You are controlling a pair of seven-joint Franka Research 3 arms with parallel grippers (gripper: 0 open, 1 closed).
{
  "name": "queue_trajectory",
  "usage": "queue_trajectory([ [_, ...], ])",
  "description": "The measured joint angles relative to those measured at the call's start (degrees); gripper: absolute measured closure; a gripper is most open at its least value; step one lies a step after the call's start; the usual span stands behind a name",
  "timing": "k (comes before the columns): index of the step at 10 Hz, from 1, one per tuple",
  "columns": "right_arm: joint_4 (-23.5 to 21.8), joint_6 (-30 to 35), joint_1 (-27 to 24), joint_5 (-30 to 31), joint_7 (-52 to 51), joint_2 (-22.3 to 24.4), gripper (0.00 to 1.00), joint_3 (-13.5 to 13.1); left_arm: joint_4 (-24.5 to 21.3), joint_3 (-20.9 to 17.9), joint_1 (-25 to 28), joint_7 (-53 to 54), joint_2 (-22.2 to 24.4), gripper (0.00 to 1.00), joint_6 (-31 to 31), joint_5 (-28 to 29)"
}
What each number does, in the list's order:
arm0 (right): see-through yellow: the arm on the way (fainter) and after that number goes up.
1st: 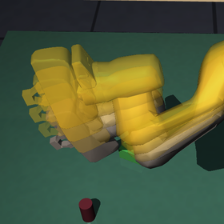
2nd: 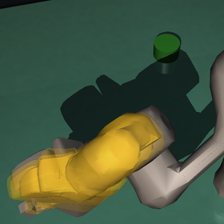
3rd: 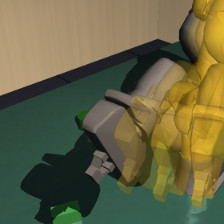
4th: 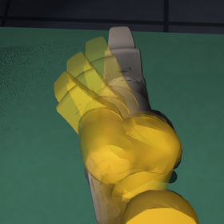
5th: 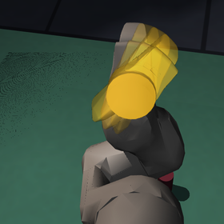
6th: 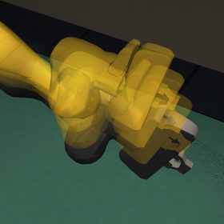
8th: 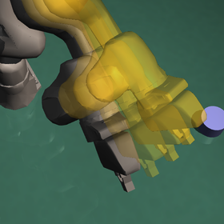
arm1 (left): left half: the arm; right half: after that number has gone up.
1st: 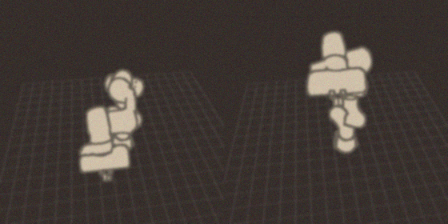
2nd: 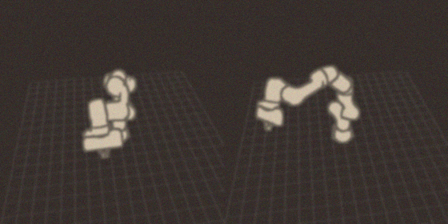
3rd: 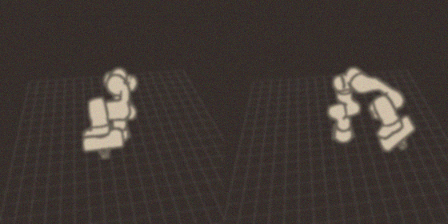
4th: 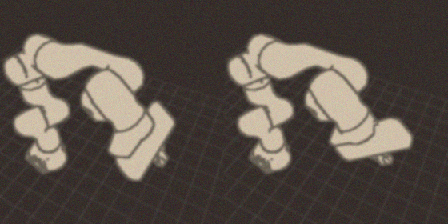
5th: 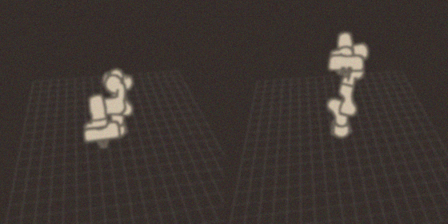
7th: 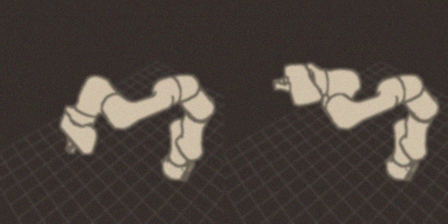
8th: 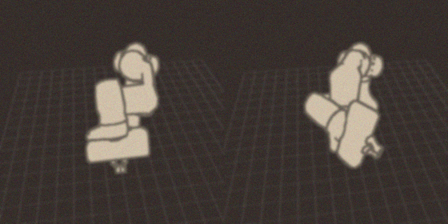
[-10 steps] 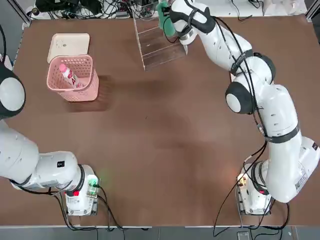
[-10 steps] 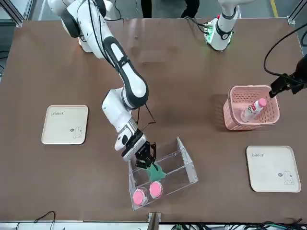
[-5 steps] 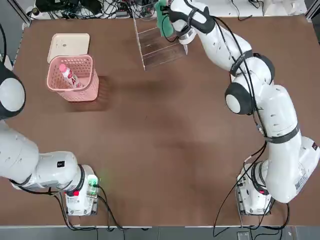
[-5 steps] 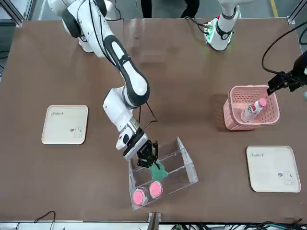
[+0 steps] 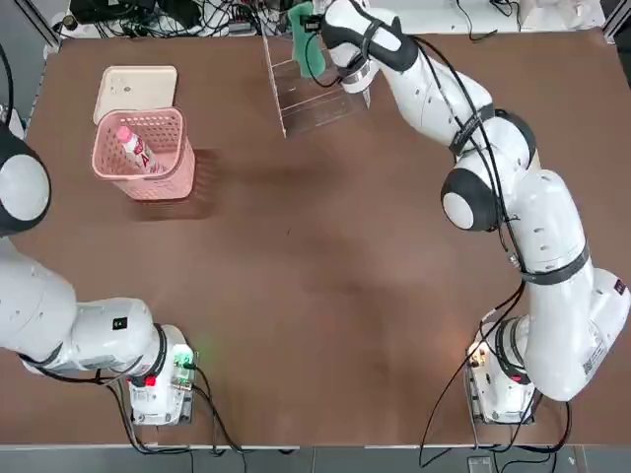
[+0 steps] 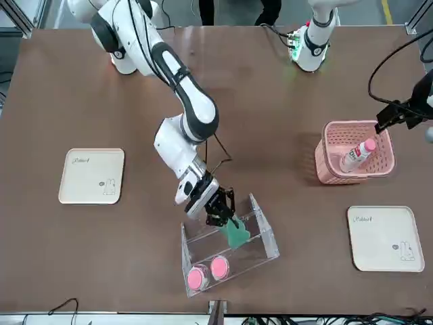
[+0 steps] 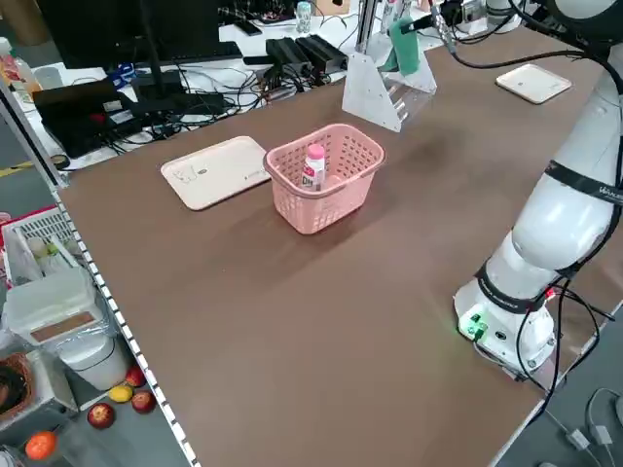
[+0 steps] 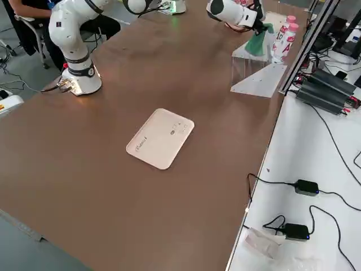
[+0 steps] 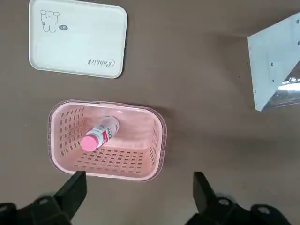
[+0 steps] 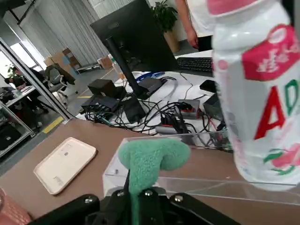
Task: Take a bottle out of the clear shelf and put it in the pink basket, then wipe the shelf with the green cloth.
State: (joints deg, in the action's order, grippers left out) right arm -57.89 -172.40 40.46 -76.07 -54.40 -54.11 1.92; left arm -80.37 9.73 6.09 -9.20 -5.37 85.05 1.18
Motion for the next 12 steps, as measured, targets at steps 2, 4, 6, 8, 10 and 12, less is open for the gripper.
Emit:
queue_trajectory([
  [2,0.2,0.0,1.0,0.0,0.5,0.0,0.95,0.7,0.0,0.0,0.0,0.0,0.0,0.00,-0.5,0.0],
  [4,0.3,-0.2,1.2,0.0,0.9,-0.1,0.95,1.8,0.0,0.0,0.1,0.0,0.0,0.00,-0.5,0.0],
  [6,0.5,-0.8,0.5,0.0,1.1,-0.1,0.95,1.4,0.0,0.1,0.0,0.0,0.0,0.00,-0.5,0.0],
  [8,1.0,-0.8,-2.3,0.6,0.9,-0.1,0.95,0.4,0.1,0.1,0.0,0.0,0.3,0.00,-0.5,0.0],
  [10,1.1,-0.3,-5.1,3.9,0.8,-0.1,0.95,-0.8,0.2,0.1,0.1,0.0,0.7,0.00,-0.6,0.0],
  [12,-0.1,-0.2,-6.5,7.9,0.7,0.0,0.95,-1.1,0.2,0.1,0.1,0.0,0.8,0.00,-0.6,0.0],
])
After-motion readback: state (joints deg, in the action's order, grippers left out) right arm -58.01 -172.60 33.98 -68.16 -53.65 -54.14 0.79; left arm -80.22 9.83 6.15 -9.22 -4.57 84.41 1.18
